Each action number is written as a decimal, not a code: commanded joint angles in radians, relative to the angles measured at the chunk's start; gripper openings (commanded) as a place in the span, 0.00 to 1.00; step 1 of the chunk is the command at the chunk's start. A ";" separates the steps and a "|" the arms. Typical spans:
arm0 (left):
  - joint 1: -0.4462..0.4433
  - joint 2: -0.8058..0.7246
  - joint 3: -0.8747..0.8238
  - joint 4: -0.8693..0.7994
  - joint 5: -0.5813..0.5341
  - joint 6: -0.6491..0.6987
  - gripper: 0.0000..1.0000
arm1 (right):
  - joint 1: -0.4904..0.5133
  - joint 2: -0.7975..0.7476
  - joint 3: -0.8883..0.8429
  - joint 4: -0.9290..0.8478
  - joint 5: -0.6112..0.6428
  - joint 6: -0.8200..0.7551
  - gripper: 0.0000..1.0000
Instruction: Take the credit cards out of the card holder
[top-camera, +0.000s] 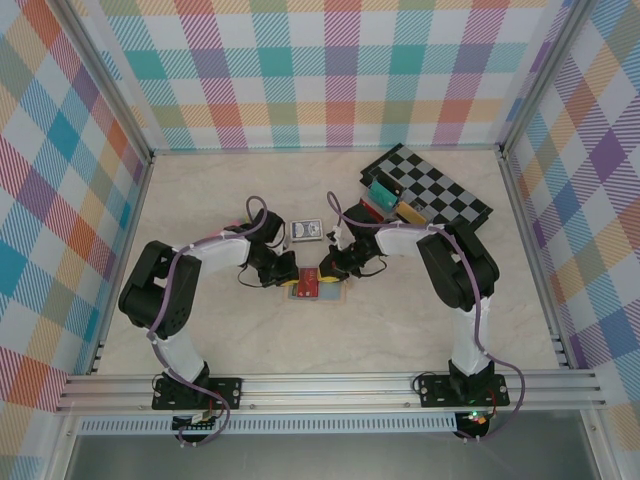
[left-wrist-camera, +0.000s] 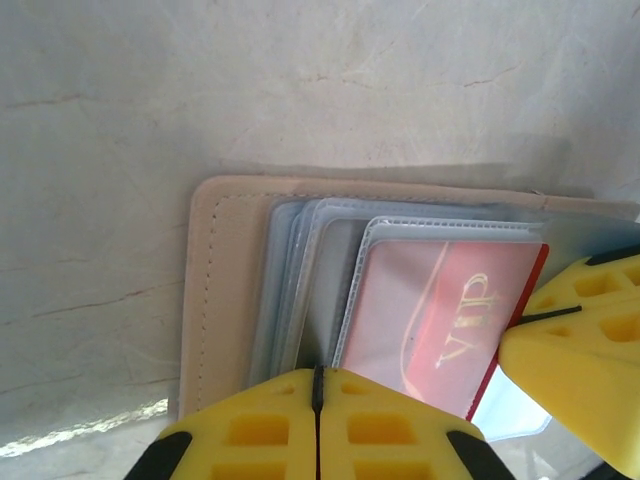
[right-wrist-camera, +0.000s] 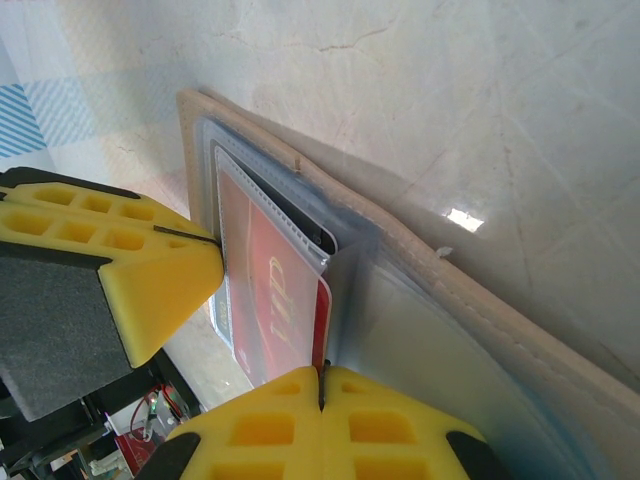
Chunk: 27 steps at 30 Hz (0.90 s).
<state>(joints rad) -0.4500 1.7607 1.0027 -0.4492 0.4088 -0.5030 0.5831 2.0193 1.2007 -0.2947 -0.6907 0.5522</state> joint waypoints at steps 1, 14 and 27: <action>-0.026 0.073 -0.011 -0.147 -0.195 0.036 0.07 | -0.005 0.013 0.020 -0.030 -0.011 -0.014 0.00; -0.124 0.165 0.040 -0.260 -0.404 0.054 0.08 | -0.005 0.001 0.022 -0.044 -0.007 -0.012 0.00; -0.159 0.248 0.036 -0.303 -0.509 0.043 0.08 | -0.028 -0.036 0.025 -0.088 -0.042 -0.034 0.00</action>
<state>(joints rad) -0.6121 1.8381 1.1381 -0.6262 0.0608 -0.4702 0.5632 2.0190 1.2041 -0.3378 -0.7021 0.5495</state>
